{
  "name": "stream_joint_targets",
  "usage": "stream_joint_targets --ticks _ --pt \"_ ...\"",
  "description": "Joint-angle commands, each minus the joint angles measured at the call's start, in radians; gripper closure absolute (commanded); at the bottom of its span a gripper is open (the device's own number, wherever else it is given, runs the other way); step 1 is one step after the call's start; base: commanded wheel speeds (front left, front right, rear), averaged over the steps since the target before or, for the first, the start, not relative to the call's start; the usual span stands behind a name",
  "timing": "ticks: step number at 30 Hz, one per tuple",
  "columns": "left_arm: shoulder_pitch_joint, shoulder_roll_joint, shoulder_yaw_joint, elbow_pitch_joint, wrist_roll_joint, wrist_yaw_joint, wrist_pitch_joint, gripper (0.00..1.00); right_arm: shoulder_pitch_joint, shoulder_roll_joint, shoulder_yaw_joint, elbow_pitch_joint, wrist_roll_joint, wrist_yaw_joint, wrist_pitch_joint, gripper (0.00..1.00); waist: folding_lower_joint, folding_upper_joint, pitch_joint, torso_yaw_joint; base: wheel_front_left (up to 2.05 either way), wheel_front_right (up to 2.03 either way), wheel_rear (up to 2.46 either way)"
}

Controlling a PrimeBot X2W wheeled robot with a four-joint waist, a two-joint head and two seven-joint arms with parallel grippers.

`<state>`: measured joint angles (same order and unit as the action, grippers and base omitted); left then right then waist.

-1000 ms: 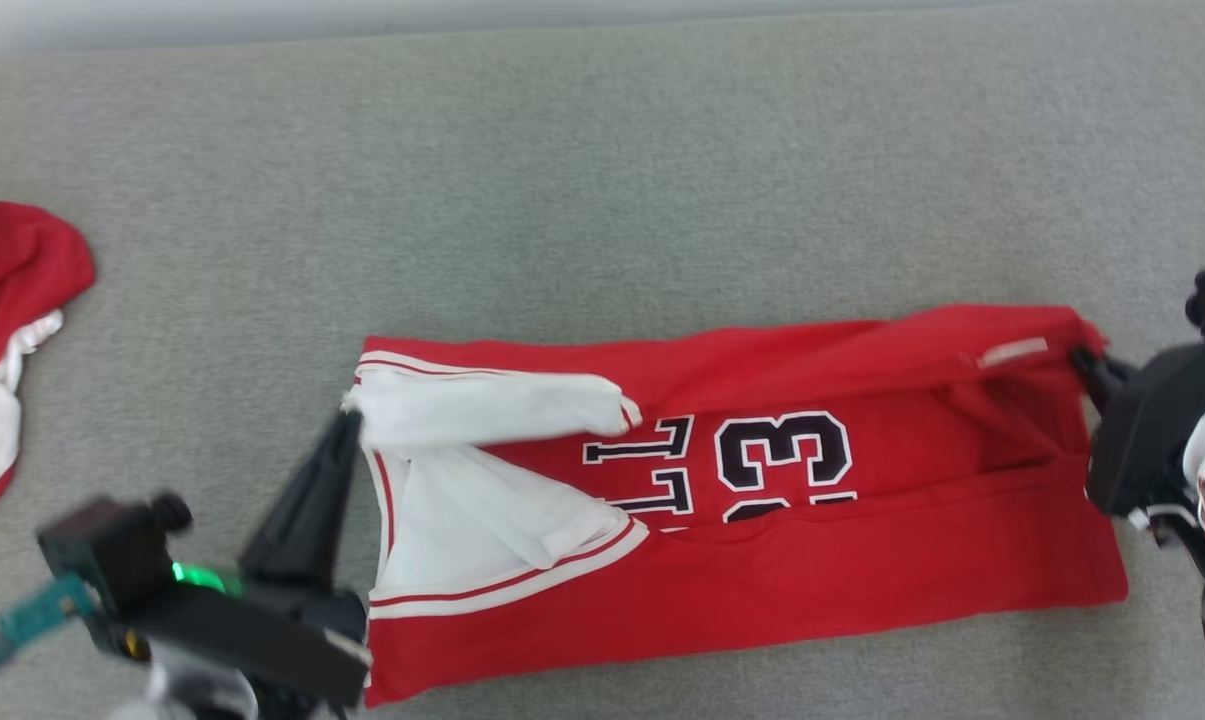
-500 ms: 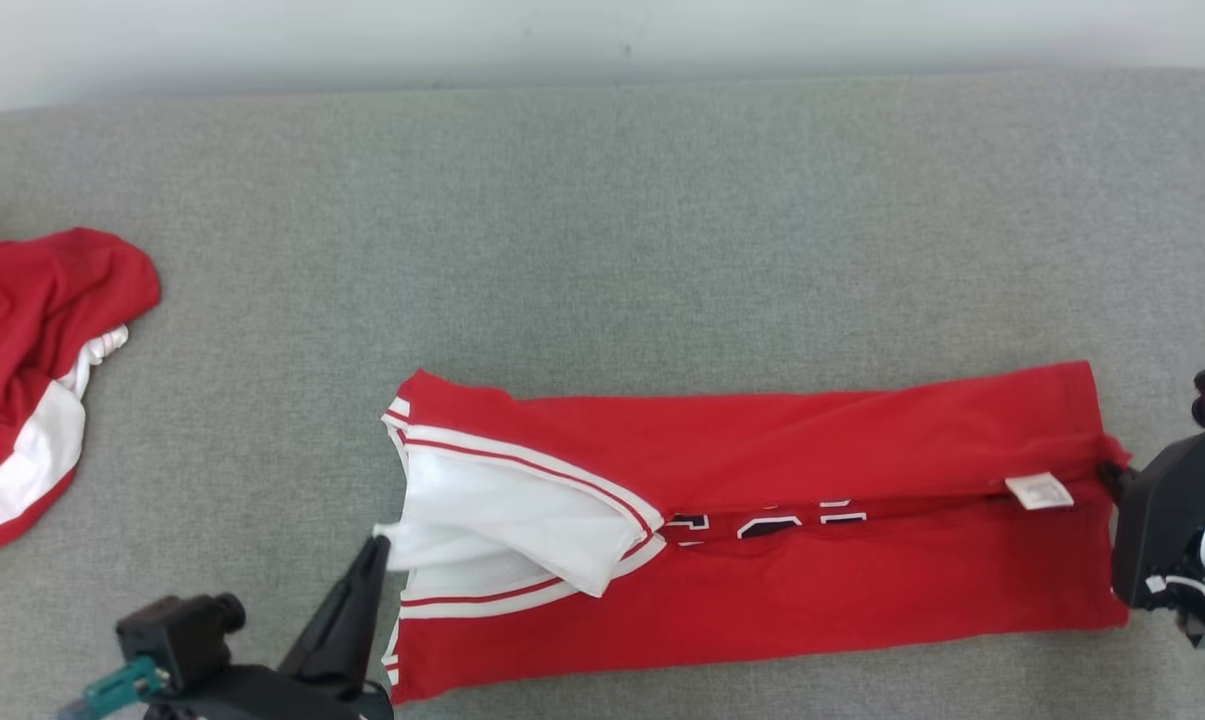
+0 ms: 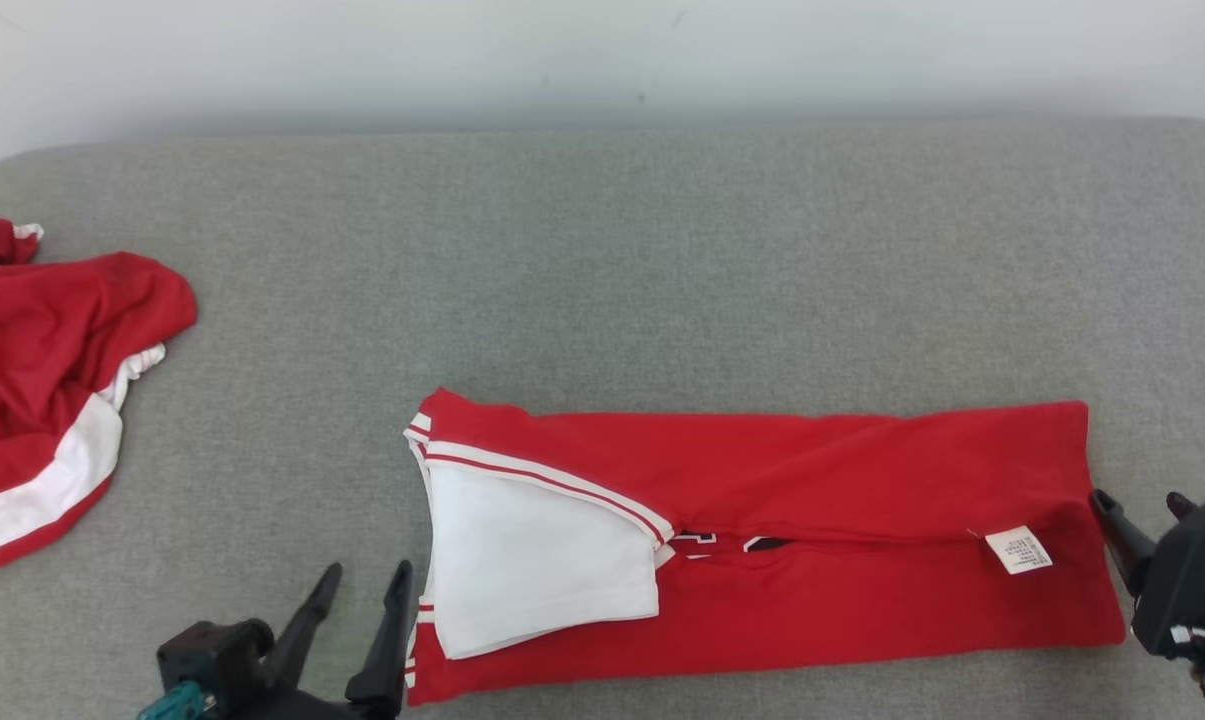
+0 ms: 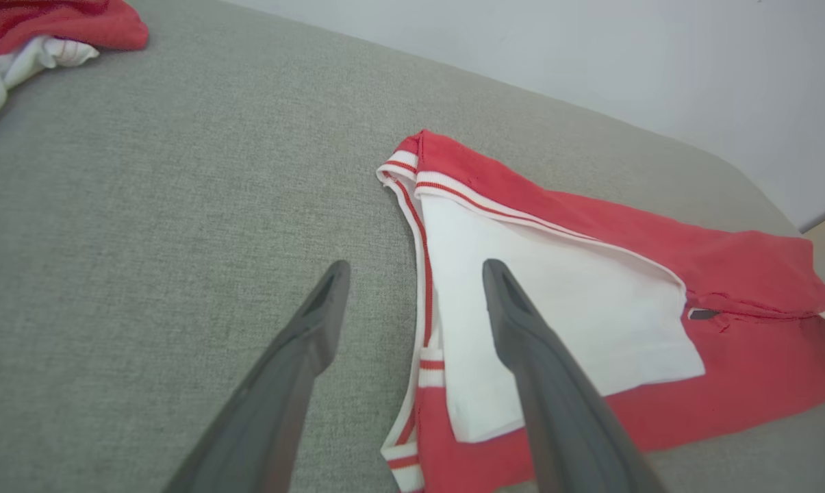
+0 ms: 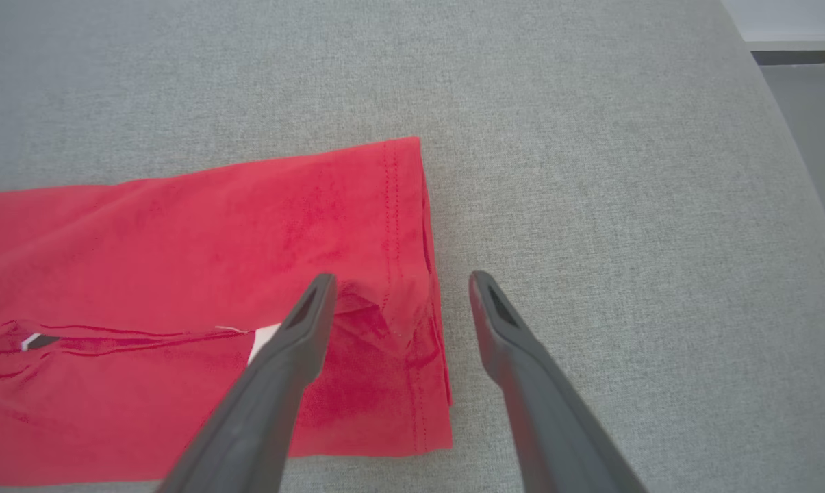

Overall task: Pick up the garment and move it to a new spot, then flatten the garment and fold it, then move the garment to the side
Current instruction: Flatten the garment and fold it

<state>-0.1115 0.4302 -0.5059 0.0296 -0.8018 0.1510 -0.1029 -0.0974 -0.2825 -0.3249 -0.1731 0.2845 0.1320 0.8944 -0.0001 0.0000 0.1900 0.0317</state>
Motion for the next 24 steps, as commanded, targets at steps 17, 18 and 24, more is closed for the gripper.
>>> stream_joint_targets --ticks 17,18,24 --pt "0.041 -0.181 0.27 -0.045 0.406 -0.001 -0.162 0.0 0.039 0.214 -0.144 0.138 -0.08 -0.002 -0.405 0.0 0.0001 0.0 -0.086 0.024 0.0 0.0 0.0" --pt "0.049 -0.198 0.293 -0.043 0.428 -0.014 -0.162 0.0 0.034 0.217 -0.144 0.156 -0.083 -0.002 -0.419 0.0 0.0001 0.0 -0.088 0.024 0.0 0.0 0.0" --pt "0.081 -0.271 0.374 -0.008 0.507 -0.097 -0.162 0.0 -0.009 0.222 -0.139 0.262 -0.113 -0.002 -0.461 0.0 0.0001 0.0 -0.092 0.019 0.0 0.0 0.0"
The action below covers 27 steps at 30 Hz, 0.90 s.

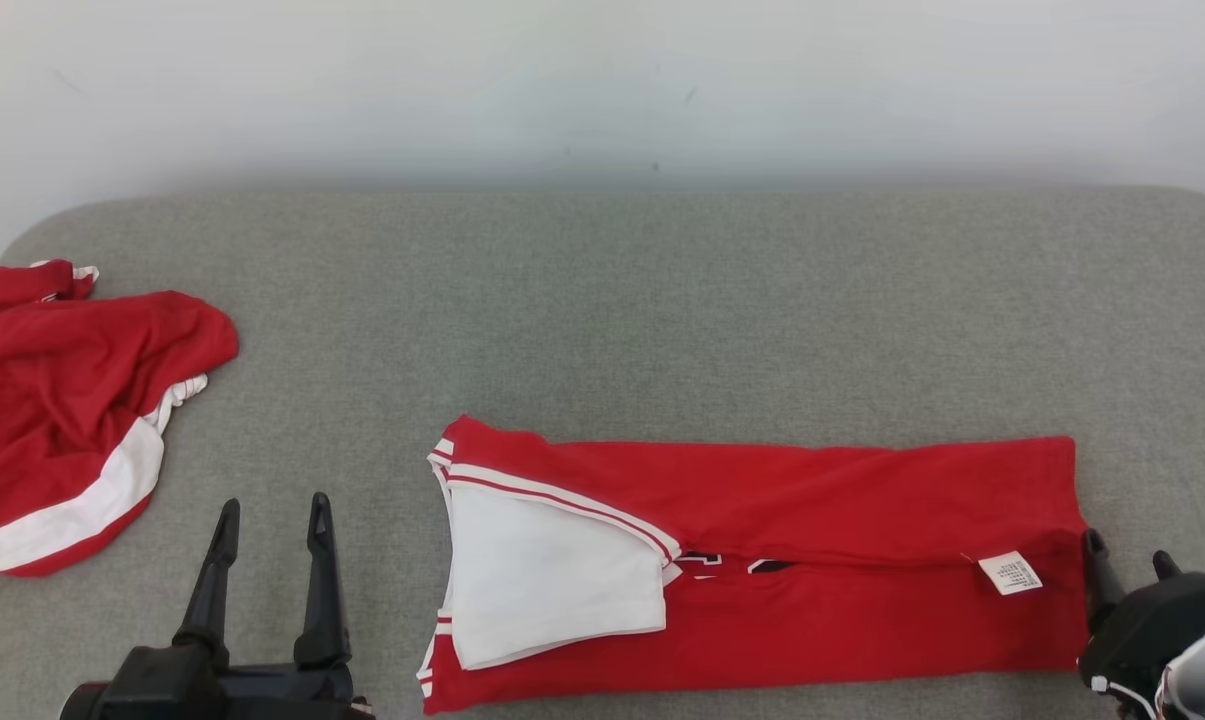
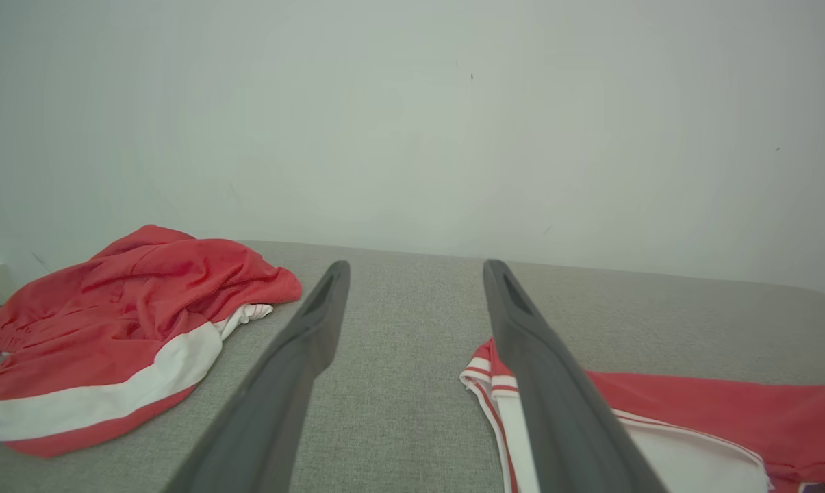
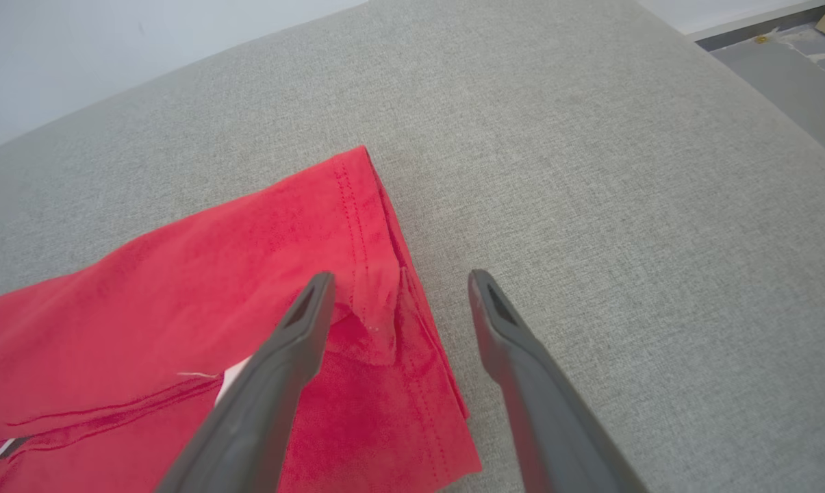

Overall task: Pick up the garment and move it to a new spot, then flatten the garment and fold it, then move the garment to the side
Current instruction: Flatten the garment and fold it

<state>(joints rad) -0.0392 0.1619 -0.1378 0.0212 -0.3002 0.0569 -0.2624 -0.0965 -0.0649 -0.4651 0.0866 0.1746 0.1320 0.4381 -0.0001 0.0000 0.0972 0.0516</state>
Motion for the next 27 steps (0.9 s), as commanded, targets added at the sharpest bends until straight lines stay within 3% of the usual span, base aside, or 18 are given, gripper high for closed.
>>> stream_joint_targets --ticks 1,8,21,26,27 --pt "0.011 -0.012 0.016 0.006 0.016 -0.017 -0.003 0.0 -0.02 0.001 -0.002 0.017 -0.014 -0.002 -0.006 0.0 0.0001 0.0 0.002 -0.001 0.0 0.0 0.0" --pt "-0.012 -0.051 0.065 0.02 0.081 -0.083 -0.003 0.0 -0.086 -0.031 -0.017 0.099 -0.062 -0.002 0.041 0.0 0.0001 0.0 0.033 0.017 0.0 0.0 0.0" --pt "-0.029 -0.075 0.109 0.073 0.13 -0.118 -0.003 0.0 -0.13 -0.059 0.03 0.187 -0.064 -0.002 0.238 0.0 0.0001 0.0 0.086 0.042 0.0 0.0 0.0" --pt "-0.04 -0.08 0.117 0.085 0.138 -0.128 -0.003 0.0 -0.137 -0.062 0.011 0.18 -0.074 -0.002 0.256 0.0 0.0001 0.0 0.096 0.046 0.0 0.0 0.0" --pt "-0.04 -0.081 0.117 0.087 0.139 -0.131 -0.003 0.0 -0.138 -0.064 0.011 0.18 -0.076 -0.002 0.26 0.34 0.0001 0.0 0.097 0.045 0.0 0.0 0.0"
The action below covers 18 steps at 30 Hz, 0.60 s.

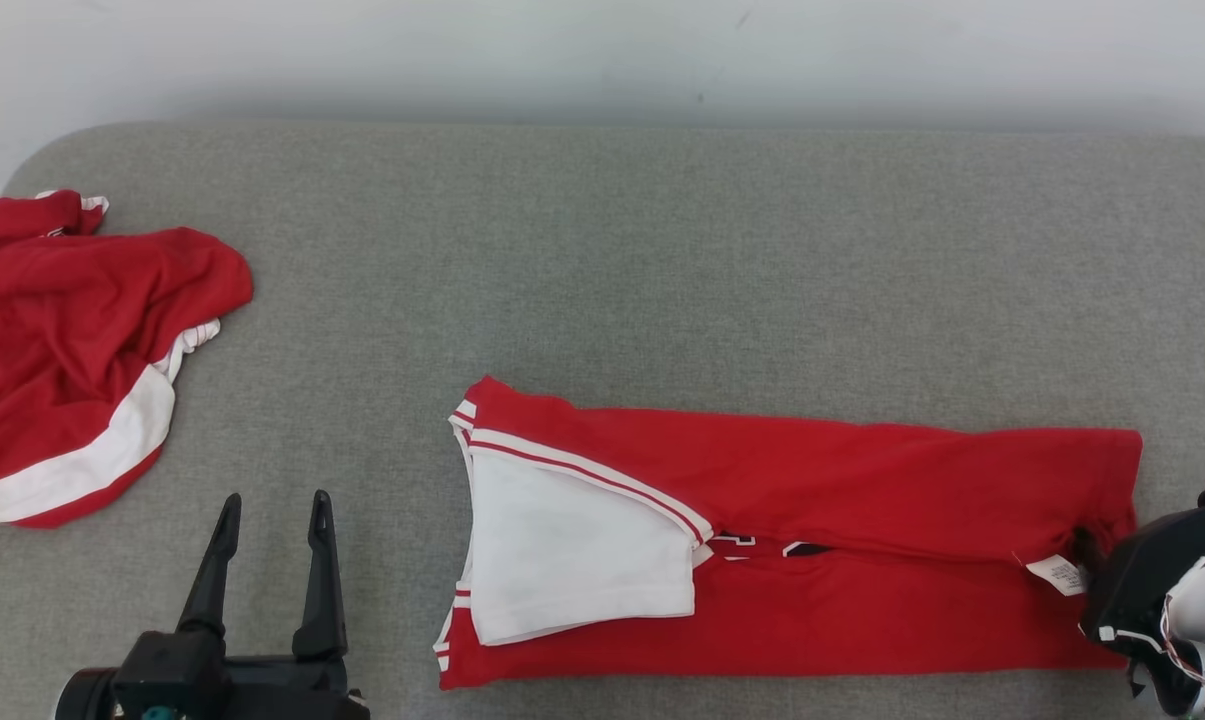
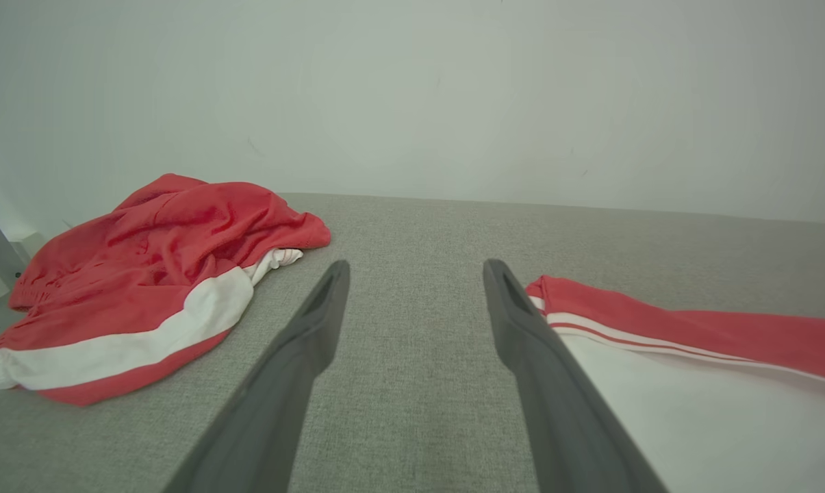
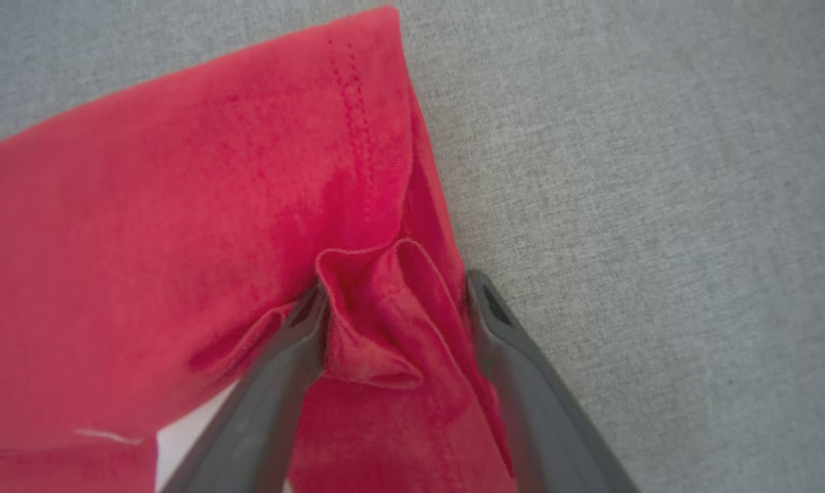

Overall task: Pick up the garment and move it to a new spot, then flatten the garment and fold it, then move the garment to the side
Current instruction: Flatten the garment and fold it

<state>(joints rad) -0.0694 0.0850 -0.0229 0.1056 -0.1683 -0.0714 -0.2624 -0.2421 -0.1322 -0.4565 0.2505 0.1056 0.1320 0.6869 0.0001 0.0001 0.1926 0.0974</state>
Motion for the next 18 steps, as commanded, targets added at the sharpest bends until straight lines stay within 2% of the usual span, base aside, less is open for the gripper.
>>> stream_joint_targets --ticks 1,2,11,14,18 --pt "-0.011 -0.004 0.004 0.004 0.009 -0.005 -0.003 0.0 0.004 0.003 0.002 0.015 -0.007 -0.002 0.014 0.57 -0.0001 -0.0001 0.003 -0.002 0.0 0.0 0.0" --pt "-0.011 -0.005 0.004 0.006 0.01 -0.006 -0.003 0.0 -0.001 0.003 0.004 0.013 -0.007 -0.002 0.012 1.0 -0.0001 -0.0001 0.005 -0.004 0.0 0.0 0.0" --pt "-0.014 -0.01 0.018 0.012 0.022 -0.012 -0.003 0.0 -0.045 0.005 -0.103 -0.012 -0.079 -0.002 -0.064 1.0 -0.0001 -0.0001 0.005 -0.029 0.0 0.0 0.0" --pt "-0.015 -0.013 0.021 0.014 0.025 -0.014 -0.003 0.0 -0.049 0.001 -0.202 -0.036 -0.144 -0.002 -0.115 1.0 -0.0001 -0.0001 0.0 -0.034 0.0 0.0 0.0" --pt "-0.013 -0.015 0.02 0.018 0.026 -0.016 -0.003 0.0 -0.052 -0.006 -0.261 -0.057 -0.183 -0.002 -0.147 1.0 -0.0001 -0.0001 -0.002 -0.039 0.0 0.0 0.0"
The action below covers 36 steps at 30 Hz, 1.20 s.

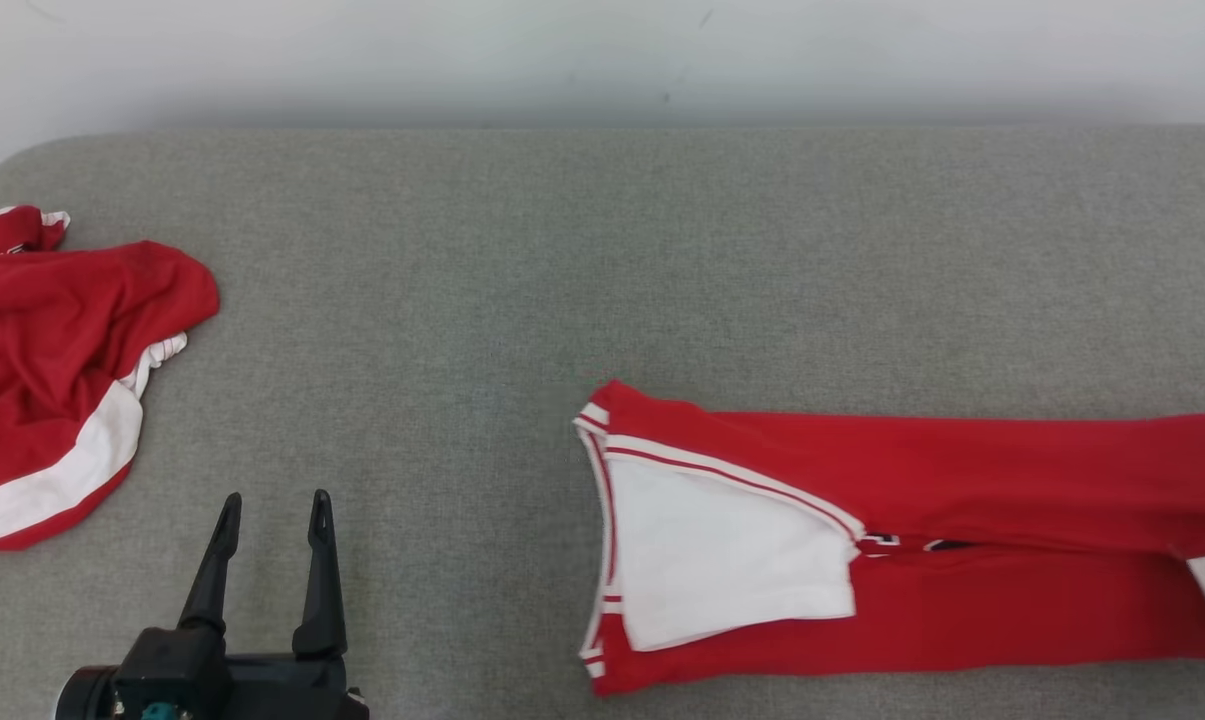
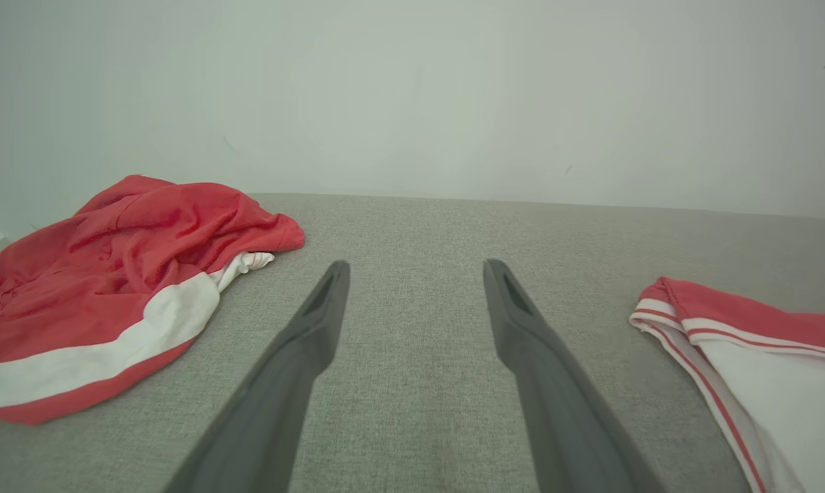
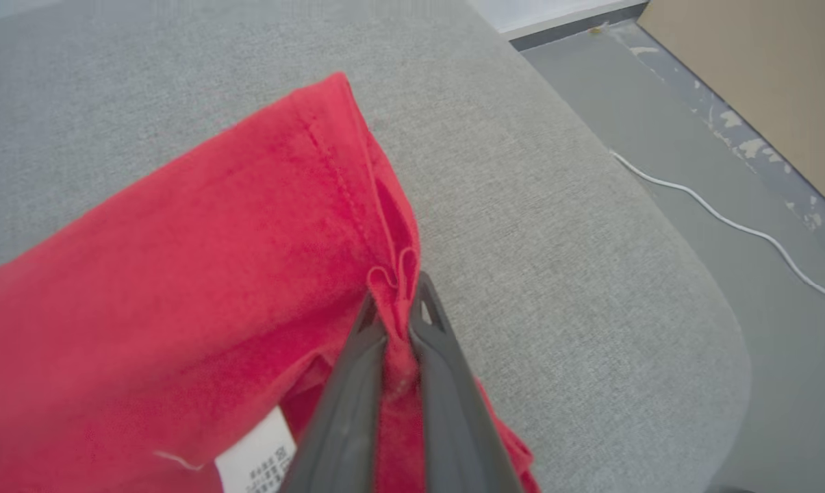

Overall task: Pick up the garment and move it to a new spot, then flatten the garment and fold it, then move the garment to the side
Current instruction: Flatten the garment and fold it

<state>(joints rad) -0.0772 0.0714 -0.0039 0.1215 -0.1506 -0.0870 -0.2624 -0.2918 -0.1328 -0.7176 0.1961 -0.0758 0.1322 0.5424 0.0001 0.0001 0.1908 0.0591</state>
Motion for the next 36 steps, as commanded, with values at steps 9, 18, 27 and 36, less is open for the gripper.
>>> stream_joint_targets --ticks 9,18,27,36 --pt "0.002 -0.01 -0.001 0.015 0.001 -0.006 -0.003 0.0 -0.011 0.023 -0.023 -0.036 -0.086 -0.002 -0.076 1.0 -0.0001 -0.0001 -0.022 -0.01 0.0 0.0 0.0" --pt "0.015 -0.015 0.005 0.026 -0.003 -0.006 -0.003 0.0 0.056 0.078 0.234 -0.114 0.133 -0.002 0.009 1.0 -0.0001 -0.0001 -0.055 -0.005 0.0 0.0 0.0" --pt "0.02 -0.018 0.013 0.034 -0.006 -0.01 -0.003 0.0 0.144 0.083 0.535 -0.21 0.349 -0.002 0.049 1.0 -0.0001 -0.0001 -0.06 0.004 0.0 0.0 0.0" --pt "0.012 -0.02 0.009 0.042 -0.009 -0.014 -0.003 0.0 0.108 0.084 0.721 -0.144 0.407 -0.002 0.009 1.0 -0.0001 -0.0001 -0.06 0.019 0.0 0.0 0.0"
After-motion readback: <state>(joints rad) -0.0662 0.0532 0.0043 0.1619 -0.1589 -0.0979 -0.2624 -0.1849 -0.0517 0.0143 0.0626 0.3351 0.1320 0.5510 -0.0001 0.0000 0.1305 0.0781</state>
